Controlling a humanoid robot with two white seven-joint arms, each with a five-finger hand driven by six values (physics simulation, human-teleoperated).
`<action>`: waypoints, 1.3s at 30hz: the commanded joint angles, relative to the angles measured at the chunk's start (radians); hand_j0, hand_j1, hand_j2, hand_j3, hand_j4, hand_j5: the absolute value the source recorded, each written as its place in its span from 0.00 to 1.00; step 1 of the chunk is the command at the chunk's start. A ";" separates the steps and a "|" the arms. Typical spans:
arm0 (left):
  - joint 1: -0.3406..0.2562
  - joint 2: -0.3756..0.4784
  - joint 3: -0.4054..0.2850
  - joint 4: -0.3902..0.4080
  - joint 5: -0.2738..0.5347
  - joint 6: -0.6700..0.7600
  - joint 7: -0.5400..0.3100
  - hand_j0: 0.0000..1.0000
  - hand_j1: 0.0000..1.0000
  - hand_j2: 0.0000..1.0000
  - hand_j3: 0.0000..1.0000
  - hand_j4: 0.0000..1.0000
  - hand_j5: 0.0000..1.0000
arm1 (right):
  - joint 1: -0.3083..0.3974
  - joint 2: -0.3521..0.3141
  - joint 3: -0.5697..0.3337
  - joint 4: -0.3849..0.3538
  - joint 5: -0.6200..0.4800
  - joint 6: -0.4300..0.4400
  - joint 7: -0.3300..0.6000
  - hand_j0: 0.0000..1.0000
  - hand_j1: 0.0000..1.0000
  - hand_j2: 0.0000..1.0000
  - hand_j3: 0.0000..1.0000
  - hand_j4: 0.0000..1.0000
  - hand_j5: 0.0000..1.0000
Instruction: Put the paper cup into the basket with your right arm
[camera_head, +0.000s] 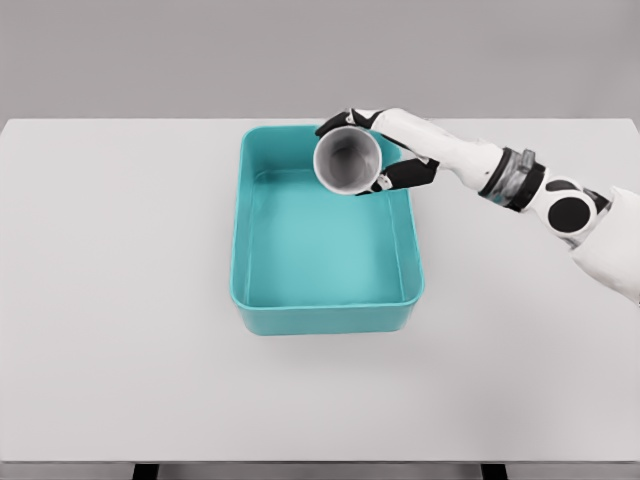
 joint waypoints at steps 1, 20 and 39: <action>0.000 0.000 0.000 0.000 0.000 0.000 0.000 1.00 1.00 1.00 1.00 1.00 1.00 | 0.000 0.020 0.017 0.017 0.048 0.000 -0.001 0.68 0.68 0.68 0.68 0.68 0.68; 0.000 0.000 0.000 0.000 0.000 0.000 0.000 1.00 1.00 1.00 1.00 1.00 1.00 | -0.009 0.032 0.063 0.047 0.126 0.000 0.005 1.00 1.00 1.00 1.00 1.00 1.00; 0.000 0.000 0.000 0.000 0.000 -0.001 0.000 1.00 1.00 1.00 1.00 1.00 1.00 | -0.031 -0.399 0.059 -0.041 0.339 0.000 0.014 1.00 1.00 1.00 1.00 1.00 1.00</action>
